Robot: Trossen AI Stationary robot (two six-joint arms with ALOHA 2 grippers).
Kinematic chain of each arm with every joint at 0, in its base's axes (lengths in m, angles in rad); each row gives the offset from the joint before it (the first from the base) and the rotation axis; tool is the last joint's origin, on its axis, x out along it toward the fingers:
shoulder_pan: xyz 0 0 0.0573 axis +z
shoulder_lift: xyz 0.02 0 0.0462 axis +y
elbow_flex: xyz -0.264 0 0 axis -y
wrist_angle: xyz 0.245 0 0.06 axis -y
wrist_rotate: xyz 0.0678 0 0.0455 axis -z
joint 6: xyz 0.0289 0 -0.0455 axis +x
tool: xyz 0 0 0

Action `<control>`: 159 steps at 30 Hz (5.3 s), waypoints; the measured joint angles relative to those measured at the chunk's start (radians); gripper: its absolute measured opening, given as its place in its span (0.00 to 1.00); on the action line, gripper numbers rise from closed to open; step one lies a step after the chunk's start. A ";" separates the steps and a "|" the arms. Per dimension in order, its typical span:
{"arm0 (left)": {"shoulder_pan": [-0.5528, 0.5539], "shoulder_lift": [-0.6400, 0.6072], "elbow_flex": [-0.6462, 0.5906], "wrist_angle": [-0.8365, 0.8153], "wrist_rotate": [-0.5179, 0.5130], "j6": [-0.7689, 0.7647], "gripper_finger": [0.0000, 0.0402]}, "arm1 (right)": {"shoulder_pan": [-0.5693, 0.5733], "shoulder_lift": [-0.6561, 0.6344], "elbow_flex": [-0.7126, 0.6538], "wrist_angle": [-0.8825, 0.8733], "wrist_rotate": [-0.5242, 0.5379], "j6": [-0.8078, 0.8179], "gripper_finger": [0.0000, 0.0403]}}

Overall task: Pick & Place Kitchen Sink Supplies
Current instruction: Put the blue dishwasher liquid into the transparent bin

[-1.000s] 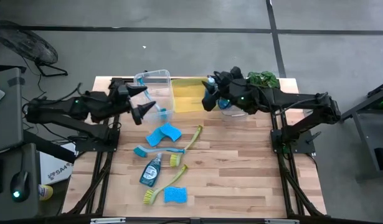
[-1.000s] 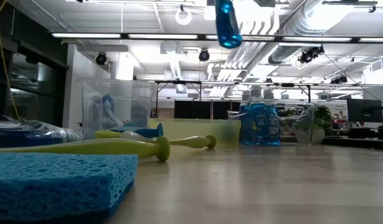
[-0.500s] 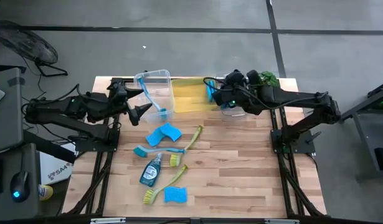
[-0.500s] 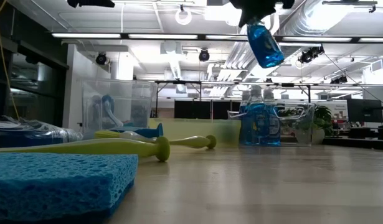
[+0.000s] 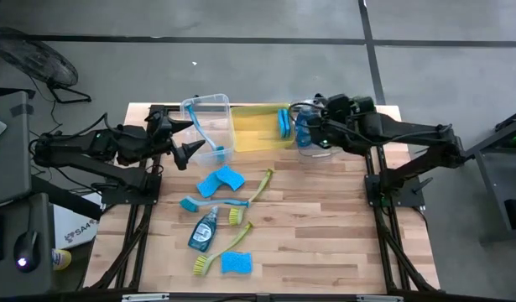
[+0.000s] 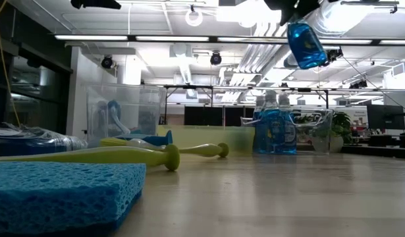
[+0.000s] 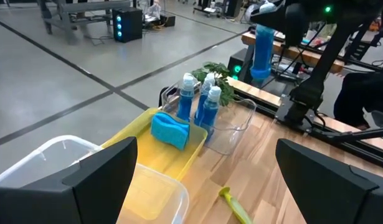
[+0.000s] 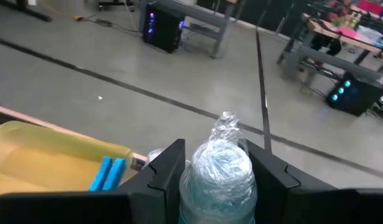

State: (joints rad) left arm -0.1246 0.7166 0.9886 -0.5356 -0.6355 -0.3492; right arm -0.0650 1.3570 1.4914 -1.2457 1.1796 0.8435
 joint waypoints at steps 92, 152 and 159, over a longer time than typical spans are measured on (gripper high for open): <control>0.000 -0.003 -0.001 -0.043 0.221 0.056 0.94 | 0.441 0.277 -0.002 1.257 -0.620 -0.439 0.31; 0.000 -0.039 -0.001 -0.036 0.023 -0.049 0.94 | -0.115 -0.362 -0.963 1.267 -0.158 -0.471 0.32; 0.000 -0.039 -0.001 -0.036 0.022 -0.053 0.94 | -0.167 -0.363 -1.062 1.431 -0.205 -0.483 0.33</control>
State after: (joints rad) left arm -0.1246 0.6781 0.9878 -0.5716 -0.6136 -0.4023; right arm -0.2322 0.9943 0.4298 0.1854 0.9749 0.3606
